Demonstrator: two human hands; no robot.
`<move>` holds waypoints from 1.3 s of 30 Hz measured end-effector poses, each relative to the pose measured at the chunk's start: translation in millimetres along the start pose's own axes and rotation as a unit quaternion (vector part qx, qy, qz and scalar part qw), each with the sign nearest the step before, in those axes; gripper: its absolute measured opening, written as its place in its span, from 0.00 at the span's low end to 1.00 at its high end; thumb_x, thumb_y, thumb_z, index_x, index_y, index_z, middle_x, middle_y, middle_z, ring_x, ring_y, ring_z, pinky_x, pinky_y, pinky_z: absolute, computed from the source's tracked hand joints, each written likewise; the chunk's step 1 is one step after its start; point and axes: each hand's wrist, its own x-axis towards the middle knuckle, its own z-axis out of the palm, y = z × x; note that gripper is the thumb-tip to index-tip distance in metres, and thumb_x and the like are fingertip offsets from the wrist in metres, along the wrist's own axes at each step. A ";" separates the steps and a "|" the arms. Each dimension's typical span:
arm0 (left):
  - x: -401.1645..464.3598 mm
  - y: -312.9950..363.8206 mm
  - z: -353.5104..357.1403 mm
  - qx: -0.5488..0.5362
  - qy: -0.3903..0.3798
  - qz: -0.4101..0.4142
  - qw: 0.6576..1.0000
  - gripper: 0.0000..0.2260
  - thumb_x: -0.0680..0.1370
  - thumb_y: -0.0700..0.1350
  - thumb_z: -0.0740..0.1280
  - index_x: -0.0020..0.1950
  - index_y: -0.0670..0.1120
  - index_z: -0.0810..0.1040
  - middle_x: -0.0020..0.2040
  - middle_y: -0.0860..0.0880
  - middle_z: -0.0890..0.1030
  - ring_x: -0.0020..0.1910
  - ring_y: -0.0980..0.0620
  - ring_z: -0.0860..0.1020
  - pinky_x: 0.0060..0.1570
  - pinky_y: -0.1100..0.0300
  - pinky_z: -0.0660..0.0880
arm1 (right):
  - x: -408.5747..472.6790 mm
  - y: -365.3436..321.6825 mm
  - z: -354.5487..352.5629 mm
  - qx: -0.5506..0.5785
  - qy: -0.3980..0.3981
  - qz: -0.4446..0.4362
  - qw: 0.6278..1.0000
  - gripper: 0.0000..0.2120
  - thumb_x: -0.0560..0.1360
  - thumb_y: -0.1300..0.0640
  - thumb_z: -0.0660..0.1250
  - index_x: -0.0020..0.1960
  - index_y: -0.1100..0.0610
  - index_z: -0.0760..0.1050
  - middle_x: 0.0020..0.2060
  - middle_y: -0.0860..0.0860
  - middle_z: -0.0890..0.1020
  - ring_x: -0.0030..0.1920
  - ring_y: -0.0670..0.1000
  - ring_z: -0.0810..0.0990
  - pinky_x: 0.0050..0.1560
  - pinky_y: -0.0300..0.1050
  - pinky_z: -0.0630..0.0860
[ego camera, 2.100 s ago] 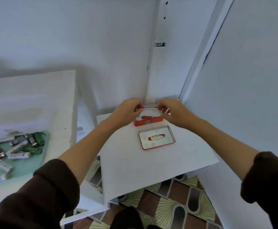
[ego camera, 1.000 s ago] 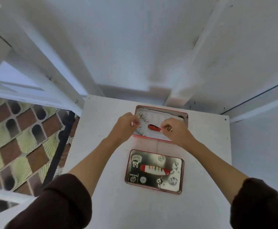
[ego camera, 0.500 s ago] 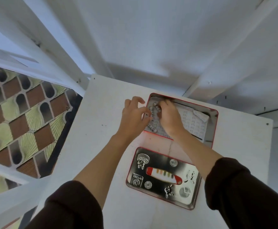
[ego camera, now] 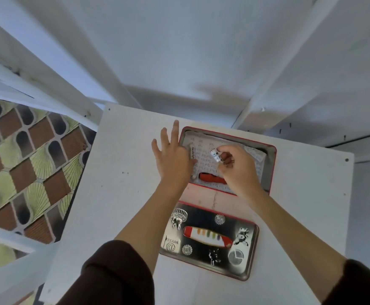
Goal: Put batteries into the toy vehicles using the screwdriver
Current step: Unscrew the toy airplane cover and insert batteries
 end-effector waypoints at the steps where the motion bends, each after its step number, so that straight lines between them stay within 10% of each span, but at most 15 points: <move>1: 0.2 2.7 -0.1 -0.003 -0.003 -0.014 1.000 0.18 0.77 0.57 0.67 0.62 0.49 0.78 0.80 0.49 0.45 0.77 0.42 0.47 0.73 0.41 0.47 | -1.0 1.0 -1.0 0.003 -0.005 0.009 1.000 0.17 0.71 0.69 0.67 0.59 0.59 0.74 0.48 0.49 0.74 0.47 0.47 0.74 0.48 0.33 0.73; 12: 1.7 12.2 3.8 -0.136 0.059 -0.055 0.987 0.06 0.75 0.47 0.70 0.48 0.48 0.84 0.78 0.51 0.55 0.75 0.45 0.51 0.73 0.41 0.43 | -1.1 5.8 -17.5 0.171 -0.036 0.137 0.975 0.12 0.70 0.68 0.68 0.50 0.56 0.73 0.45 0.52 0.78 0.45 0.47 0.78 0.42 0.35 0.75; 17: -15.1 -6.0 -26.6 -0.401 0.123 -0.019 0.908 0.04 0.74 0.43 0.73 0.47 0.44 0.83 0.62 0.50 0.75 0.57 0.57 0.68 0.56 0.66 0.69 | 2.6 -4.1 -13.1 0.190 -0.079 0.127 0.970 0.10 0.75 0.68 0.61 0.52 0.57 0.74 0.45 0.52 0.78 0.41 0.46 0.79 0.42 0.35 0.77; 22: -34.0 -30.7 -51.4 -0.584 0.037 -0.049 0.810 0.04 0.76 0.40 0.70 0.44 0.47 0.77 0.45 0.51 0.82 0.42 0.59 0.79 0.42 0.67 0.78 | 18.9 -15.2 19.1 -0.059 -0.172 -0.017 0.983 0.06 0.73 0.58 0.68 0.50 0.55 0.78 0.45 0.47 0.80 0.45 0.46 0.76 0.41 0.35 0.70; 30: -40.5 -39.5 -48.7 -0.620 -0.064 0.010 0.782 0.21 0.79 0.35 0.63 0.65 0.56 0.65 0.44 0.47 0.76 0.46 0.53 0.76 0.55 0.53 0.78 | 28.6 -19.2 54.6 -0.300 -0.173 -0.074 0.935 0.06 0.73 0.53 0.67 0.45 0.55 0.76 0.44 0.50 0.79 0.43 0.50 0.77 0.37 0.40 0.66; 35: -36.3 -35.0 -44.5 -0.575 -0.109 0.086 0.806 0.17 0.83 0.35 0.53 0.63 0.57 0.65 0.53 0.52 0.74 0.41 0.62 0.76 0.47 0.67 0.77 | 18.4 -16.3 5.0 -0.042 -0.128 0.032 0.990 0.05 0.74 0.57 0.67 0.43 0.53 0.71 0.39 0.48 0.78 0.38 0.48 0.76 0.34 0.36 0.69; 39: -24.0 -11.4 -28.8 -0.455 -0.171 0.146 0.862 0.14 0.83 0.35 0.50 0.51 0.55 0.64 0.62 0.50 0.67 0.56 0.52 0.69 0.57 0.56 0.75 | 7.9 -13.7 -35.9 0.257 -0.068 0.150 0.952 0.09 0.79 0.64 0.56 0.55 0.57 0.72 0.34 0.54 0.78 0.21 0.44 0.67 0.21 0.34 0.62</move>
